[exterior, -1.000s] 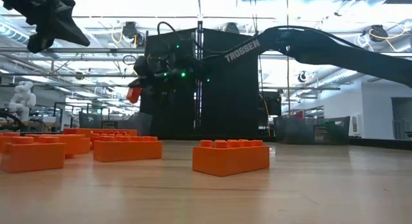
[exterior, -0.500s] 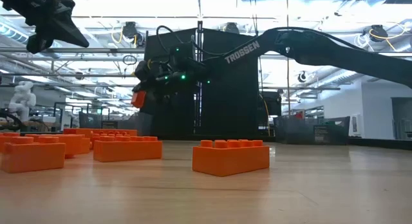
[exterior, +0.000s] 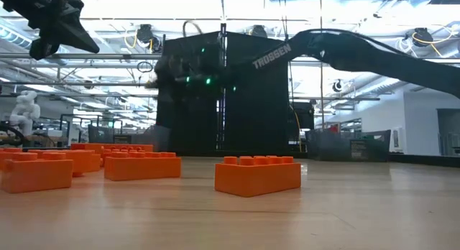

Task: Sort blocks
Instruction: Put the orange game piece into the top left black bin

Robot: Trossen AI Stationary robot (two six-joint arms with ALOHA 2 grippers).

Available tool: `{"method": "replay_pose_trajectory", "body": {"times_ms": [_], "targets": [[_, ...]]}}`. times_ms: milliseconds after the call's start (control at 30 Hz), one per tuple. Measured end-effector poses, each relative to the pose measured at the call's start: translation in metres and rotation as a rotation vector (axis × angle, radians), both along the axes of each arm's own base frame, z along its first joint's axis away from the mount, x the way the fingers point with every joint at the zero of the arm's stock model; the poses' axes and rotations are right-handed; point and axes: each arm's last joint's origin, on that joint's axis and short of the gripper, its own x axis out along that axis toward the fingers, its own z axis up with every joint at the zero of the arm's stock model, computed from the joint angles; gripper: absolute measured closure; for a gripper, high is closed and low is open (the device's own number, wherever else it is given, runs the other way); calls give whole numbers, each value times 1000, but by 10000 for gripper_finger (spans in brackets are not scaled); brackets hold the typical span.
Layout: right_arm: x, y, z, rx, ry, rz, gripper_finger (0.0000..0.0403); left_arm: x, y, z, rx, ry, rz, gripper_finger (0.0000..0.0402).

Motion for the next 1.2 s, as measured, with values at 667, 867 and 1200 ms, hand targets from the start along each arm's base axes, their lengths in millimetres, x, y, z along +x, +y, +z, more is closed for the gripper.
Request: {"method": "replay_pose_trajectory", "body": {"times_ms": [667,867,1200], "targets": [[-13,184,48,-688,658,748,207,-4,1,-5,31,72,13,401],[11,195,18,-770,552,691,206,-4,0,-5,22,76,5,401],[14,187,-15,-679,638,709,206,-4,0,-6,10,82,-13,401]]}}
